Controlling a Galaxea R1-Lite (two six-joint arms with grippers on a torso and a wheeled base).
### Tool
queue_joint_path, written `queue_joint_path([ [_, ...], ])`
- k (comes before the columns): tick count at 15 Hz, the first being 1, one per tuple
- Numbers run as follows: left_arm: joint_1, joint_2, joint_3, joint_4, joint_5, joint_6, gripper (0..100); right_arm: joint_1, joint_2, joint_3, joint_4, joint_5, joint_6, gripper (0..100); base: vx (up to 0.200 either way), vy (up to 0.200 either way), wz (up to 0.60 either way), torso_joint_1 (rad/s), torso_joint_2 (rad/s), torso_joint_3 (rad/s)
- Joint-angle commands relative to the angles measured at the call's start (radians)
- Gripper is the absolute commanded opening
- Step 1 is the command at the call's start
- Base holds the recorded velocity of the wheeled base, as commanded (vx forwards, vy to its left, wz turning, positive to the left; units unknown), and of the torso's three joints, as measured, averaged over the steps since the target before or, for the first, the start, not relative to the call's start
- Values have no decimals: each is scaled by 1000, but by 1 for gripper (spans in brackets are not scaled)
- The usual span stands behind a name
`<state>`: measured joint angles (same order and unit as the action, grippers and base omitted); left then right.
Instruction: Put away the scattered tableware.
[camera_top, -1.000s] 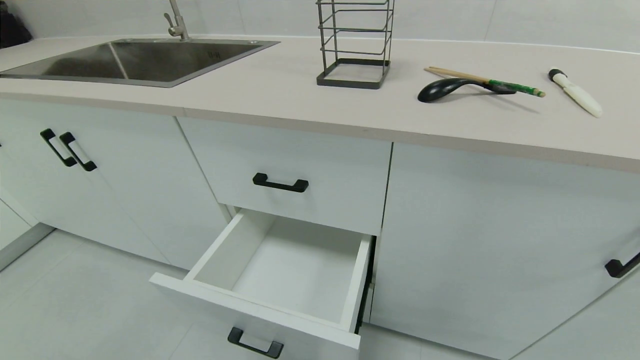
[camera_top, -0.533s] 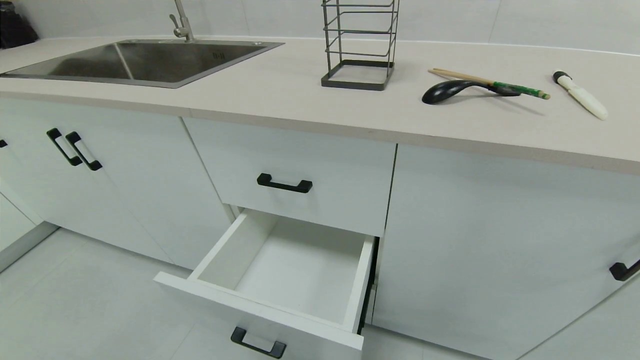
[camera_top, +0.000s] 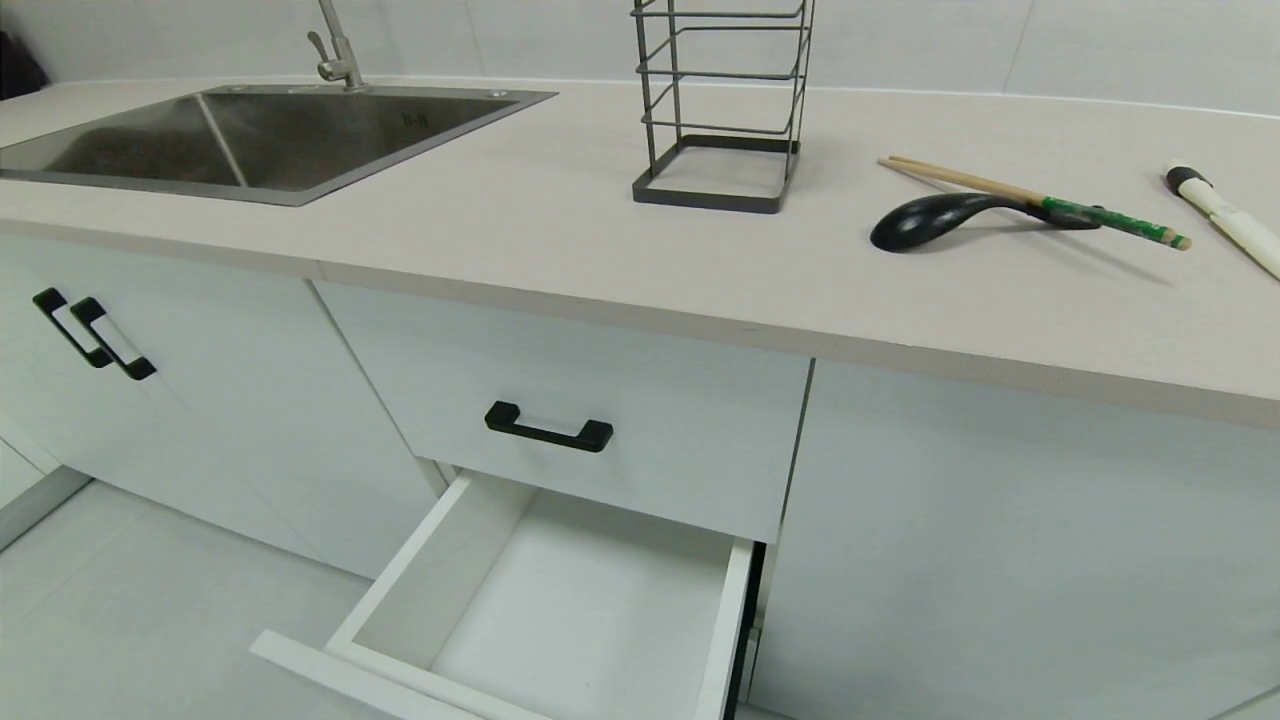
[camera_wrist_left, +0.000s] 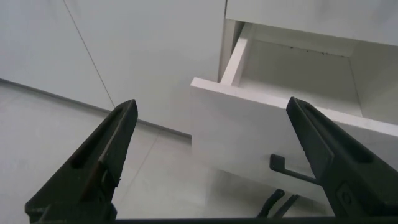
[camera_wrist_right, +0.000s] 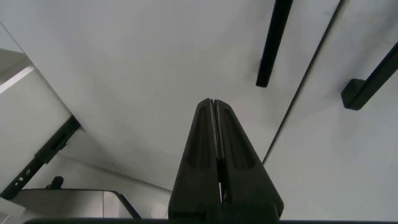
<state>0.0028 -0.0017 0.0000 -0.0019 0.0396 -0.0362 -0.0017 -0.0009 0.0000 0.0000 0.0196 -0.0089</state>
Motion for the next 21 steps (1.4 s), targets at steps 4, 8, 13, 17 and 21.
queue_joint_path([
  [4, 0, 2, 0, -1, 0, -1, 100, 0, 1, 0, 0, 0, -5, 0, 0, 0, 0, 0, 0, 0],
  [8, 0, 2, 0, -1, 0, -1, 100, 0, 1, 0, 0, 0, -3, 0, 0, 0, 0, 131, -86, -42],
  [13, 0, 2, 0, -1, 0, -1, 100, 0, 1, 0, 0, 0, -3, 0, 0, 0, 0, 238, -398, -203],
  [17, 0, 2, 0, -1, 0, -1, 100, 0, 1, 0, 0, 0, -3, 0, 0, 0, 0, 211, -518, -189],
  [21, 0, 2, 0, -1, 0, -1, 100, 0, 1, 0, 0, 0, -3, 0, 0, 0, 0, 133, -477, -217],
])
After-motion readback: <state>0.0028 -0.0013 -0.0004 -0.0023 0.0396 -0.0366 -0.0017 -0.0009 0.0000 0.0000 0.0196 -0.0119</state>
